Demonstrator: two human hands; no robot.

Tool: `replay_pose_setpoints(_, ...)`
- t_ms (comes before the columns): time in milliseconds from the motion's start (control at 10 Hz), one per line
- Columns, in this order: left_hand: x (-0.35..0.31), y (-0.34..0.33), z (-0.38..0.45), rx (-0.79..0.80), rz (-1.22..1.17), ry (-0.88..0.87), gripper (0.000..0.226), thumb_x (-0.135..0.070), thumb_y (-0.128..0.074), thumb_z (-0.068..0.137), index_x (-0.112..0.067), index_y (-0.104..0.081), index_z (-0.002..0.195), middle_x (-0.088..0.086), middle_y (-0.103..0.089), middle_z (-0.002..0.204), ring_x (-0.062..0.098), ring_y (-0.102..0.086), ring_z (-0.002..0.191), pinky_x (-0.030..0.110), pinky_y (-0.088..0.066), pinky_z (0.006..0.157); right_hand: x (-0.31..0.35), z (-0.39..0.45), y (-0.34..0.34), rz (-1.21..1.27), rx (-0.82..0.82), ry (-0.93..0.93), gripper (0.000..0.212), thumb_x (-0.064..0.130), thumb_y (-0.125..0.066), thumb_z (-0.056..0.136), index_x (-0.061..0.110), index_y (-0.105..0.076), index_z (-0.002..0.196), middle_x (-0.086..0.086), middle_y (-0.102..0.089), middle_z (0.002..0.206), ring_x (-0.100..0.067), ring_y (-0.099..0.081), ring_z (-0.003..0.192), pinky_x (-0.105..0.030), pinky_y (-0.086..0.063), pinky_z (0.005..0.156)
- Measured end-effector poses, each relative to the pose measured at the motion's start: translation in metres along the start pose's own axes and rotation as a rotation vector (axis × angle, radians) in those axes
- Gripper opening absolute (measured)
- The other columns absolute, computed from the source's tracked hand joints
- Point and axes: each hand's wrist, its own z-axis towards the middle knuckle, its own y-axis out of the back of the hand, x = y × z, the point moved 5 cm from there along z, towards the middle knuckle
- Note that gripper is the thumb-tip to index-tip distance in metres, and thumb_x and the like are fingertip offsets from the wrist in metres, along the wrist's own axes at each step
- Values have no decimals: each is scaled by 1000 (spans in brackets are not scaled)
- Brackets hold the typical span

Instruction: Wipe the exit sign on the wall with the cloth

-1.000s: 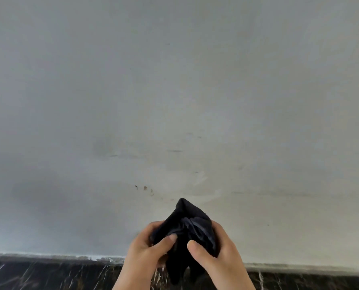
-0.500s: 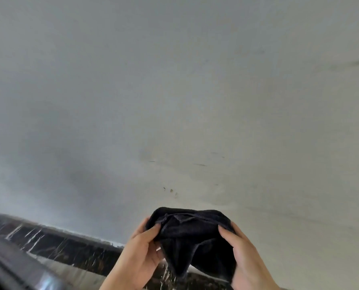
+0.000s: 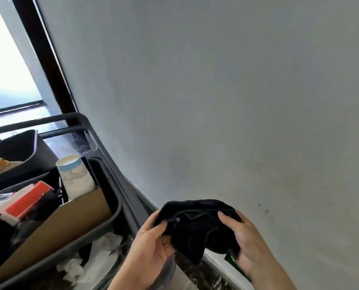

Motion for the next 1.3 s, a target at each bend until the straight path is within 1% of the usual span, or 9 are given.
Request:
replay_pose_setpoints(100,-34,54,-1,-170,-82,-99,32,0,-36,104,-8,-65,113,20,-73,98,30,-73,73,34,-59,50,-18,36,-60,-87,67,-26,13,1,-66,82,2,-68,96,-22,-75,88,-34,-73,76,-36,-59,58)
replay_pose_setpoints(200,-44,90,1,-292,-91,-127,32,2,-36,104,-10,-65,111,18,-75,93,29,-74,71,34,-60,50,-38,62,-91,-147,81,-40,13,0,-67,82,1,-67,95,-20,-75,83,-35,-71,74,-38,-59,60)
replay_pose_setpoints(400,-56,158,17,-508,-55,-120,32,11,-38,101,-5,-64,112,22,-72,101,36,-68,89,43,-56,73,-83,113,-138,-280,140,-112,14,-3,-67,81,3,-66,93,-15,-71,76,-31,-68,70,-38,-58,64)
replay_pose_setpoints(500,-58,174,28,-541,-21,-57,31,13,-42,99,-5,-66,106,20,-72,101,35,-67,94,40,-55,69,-97,135,-145,-284,148,-158,17,-6,-65,81,5,-66,95,-15,-72,79,-30,-68,72,-33,-57,57)
replay_pose_setpoints(700,-48,189,47,-694,54,34,29,20,-42,96,0,-63,99,17,-66,95,27,-64,82,31,-55,58,-109,165,-138,-599,-11,76,12,3,-70,78,14,-70,83,-15,-74,84,-33,-69,78,-44,-57,73)
replay_pose_setpoints(1000,-45,193,52,-671,245,68,25,13,-53,95,-8,-64,105,10,-68,97,23,-65,86,31,-53,66,-134,174,-123,-571,80,-50,10,16,-69,84,10,-70,92,-12,-73,90,-27,-69,81,-42,-55,78)
replay_pose_setpoints(1100,-57,192,38,-646,493,-15,27,2,-64,93,-15,-62,114,1,-65,106,19,-62,100,30,-49,78,-124,164,-114,-603,104,-26,30,26,-67,85,17,-63,112,-5,-67,111,-22,-65,102,-43,-51,96)
replay_pose_setpoints(1200,-70,182,27,-673,638,-108,24,-6,-64,94,-17,-63,116,-3,-65,104,17,-60,101,30,-45,85,-105,149,-109,-664,89,18,36,32,-62,88,19,-57,122,-1,-63,117,-17,-61,107,-36,-48,97)
replay_pose_setpoints(1300,-91,148,17,-652,862,-352,20,-12,-62,95,-26,-64,109,-7,-65,107,12,-60,104,27,-43,88,-74,119,-102,-785,54,183,39,40,-52,93,22,-54,128,3,-60,125,-11,-55,111,-27,-41,92)
